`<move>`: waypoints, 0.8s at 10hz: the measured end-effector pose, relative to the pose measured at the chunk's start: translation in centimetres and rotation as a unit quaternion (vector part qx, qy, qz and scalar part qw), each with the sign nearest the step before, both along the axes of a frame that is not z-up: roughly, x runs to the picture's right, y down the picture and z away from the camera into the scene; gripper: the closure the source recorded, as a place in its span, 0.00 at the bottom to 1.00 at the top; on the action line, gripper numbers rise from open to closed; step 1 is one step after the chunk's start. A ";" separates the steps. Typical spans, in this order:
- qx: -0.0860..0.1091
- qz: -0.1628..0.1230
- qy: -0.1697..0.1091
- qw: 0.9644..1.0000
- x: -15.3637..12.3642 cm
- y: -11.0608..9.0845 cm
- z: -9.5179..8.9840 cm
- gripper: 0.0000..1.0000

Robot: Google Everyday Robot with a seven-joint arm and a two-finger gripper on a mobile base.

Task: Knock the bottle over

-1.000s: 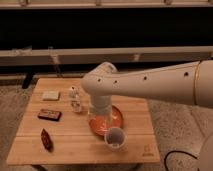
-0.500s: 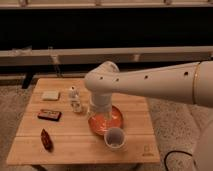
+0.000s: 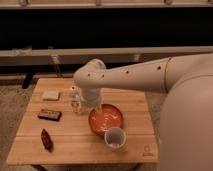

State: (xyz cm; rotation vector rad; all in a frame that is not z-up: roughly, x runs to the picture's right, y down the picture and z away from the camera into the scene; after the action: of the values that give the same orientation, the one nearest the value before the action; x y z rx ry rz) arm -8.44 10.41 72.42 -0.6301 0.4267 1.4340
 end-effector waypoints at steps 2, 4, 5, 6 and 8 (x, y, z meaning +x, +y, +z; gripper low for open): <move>0.010 -0.005 0.006 1.000 0.4 -1.5 2.4 0.35; 0.017 -0.005 0.009 1.000 0.6 -2.4 3.5 0.35; 0.020 -0.005 0.010 1.000 0.6 -2.8 3.9 0.35; 0.025 -0.005 0.012 1.000 0.5 -3.3 4.5 0.35; 0.038 -0.006 0.013 0.999 0.2 -4.4 5.7 0.35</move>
State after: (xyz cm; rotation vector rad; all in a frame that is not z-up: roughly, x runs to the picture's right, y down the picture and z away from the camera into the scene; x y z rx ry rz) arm -8.21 5.99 78.08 -0.5473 0.3932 1.4420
